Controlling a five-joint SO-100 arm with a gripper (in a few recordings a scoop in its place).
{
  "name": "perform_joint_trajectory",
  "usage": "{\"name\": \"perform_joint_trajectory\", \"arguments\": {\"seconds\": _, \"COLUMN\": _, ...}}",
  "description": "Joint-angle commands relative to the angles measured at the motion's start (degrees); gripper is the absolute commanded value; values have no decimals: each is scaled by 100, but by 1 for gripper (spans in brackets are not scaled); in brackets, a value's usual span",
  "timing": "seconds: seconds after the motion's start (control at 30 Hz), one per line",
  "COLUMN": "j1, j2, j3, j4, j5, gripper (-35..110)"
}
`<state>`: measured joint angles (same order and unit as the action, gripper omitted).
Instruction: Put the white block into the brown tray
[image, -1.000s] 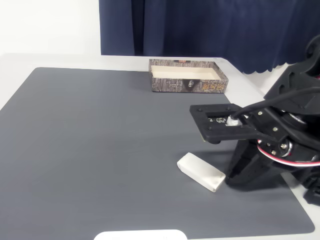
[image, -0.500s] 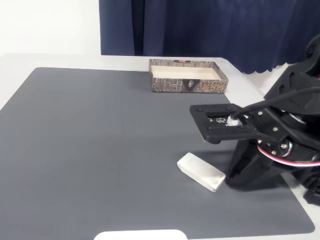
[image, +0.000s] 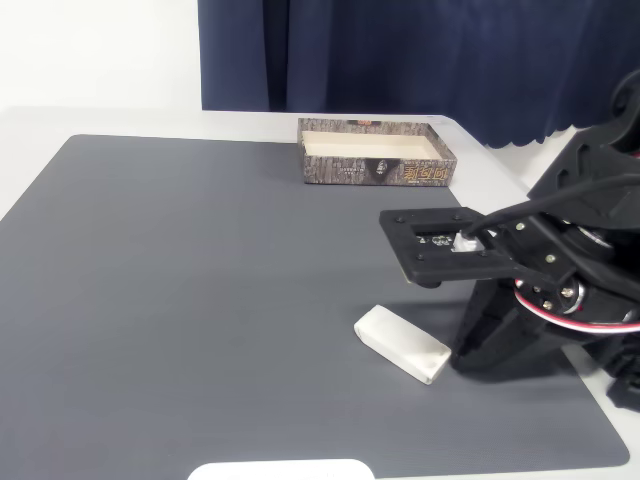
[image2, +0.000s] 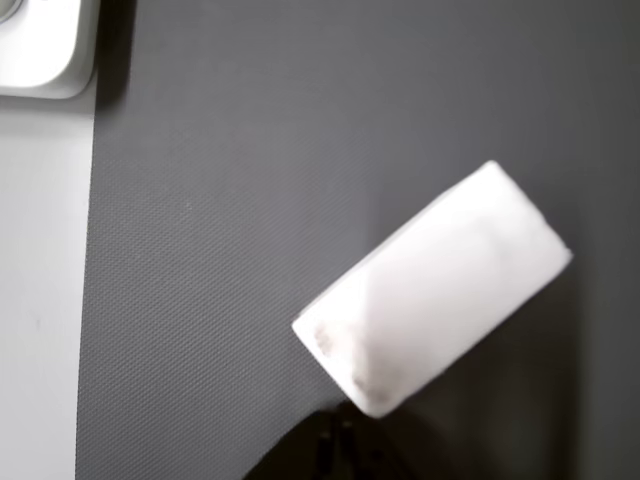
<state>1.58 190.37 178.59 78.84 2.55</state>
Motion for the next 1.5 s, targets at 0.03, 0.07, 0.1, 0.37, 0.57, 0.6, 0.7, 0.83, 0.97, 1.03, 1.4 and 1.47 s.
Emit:
{"name": "perform_joint_trajectory", "arguments": {"seconds": 0.03, "j1": 26, "j2": -53, "j3": -18, "j4": 79, "j5": 44, "gripper": 0}}
{"name": "perform_joint_trajectory", "arguments": {"seconds": 0.07, "j1": 26, "j2": -53, "j3": -18, "j4": 79, "j5": 44, "gripper": 0}}
{"name": "perform_joint_trajectory", "arguments": {"seconds": 0.1, "j1": 26, "j2": -53, "j3": -18, "j4": 79, "j5": 44, "gripper": 0}}
{"name": "perform_joint_trajectory", "arguments": {"seconds": 0.37, "j1": 26, "j2": -53, "j3": -18, "j4": 79, "j5": 44, "gripper": 0}}
{"name": "perform_joint_trajectory", "arguments": {"seconds": 0.57, "j1": 26, "j2": -53, "j3": -18, "j4": 79, "j5": 44, "gripper": 0}}
{"name": "perform_joint_trajectory", "arguments": {"seconds": 0.6, "j1": 26, "j2": -53, "j3": -18, "j4": 79, "j5": 44, "gripper": 0}}
{"name": "perform_joint_trajectory", "arguments": {"seconds": 0.7, "j1": 26, "j2": -53, "j3": -18, "j4": 79, "j5": 44, "gripper": 0}}
{"name": "perform_joint_trajectory", "arguments": {"seconds": 0.83, "j1": 44, "j2": -88, "j3": -18, "j4": 79, "j5": 44, "gripper": 0}}
{"name": "perform_joint_trajectory", "arguments": {"seconds": 0.97, "j1": 70, "j2": -220, "j3": -18, "j4": 88, "j5": 44, "gripper": 0}}
{"name": "perform_joint_trajectory", "arguments": {"seconds": 1.03, "j1": 88, "j2": -281, "j3": -18, "j4": 97, "j5": 44, "gripper": 0}}
{"name": "perform_joint_trajectory", "arguments": {"seconds": 1.4, "j1": 193, "j2": -738, "j3": -598, "j4": 105, "j5": -62, "gripper": 0}}
{"name": "perform_joint_trajectory", "arguments": {"seconds": 1.47, "j1": 255, "j2": -1327, "j3": -1028, "j4": 114, "j5": -167, "gripper": 0}}
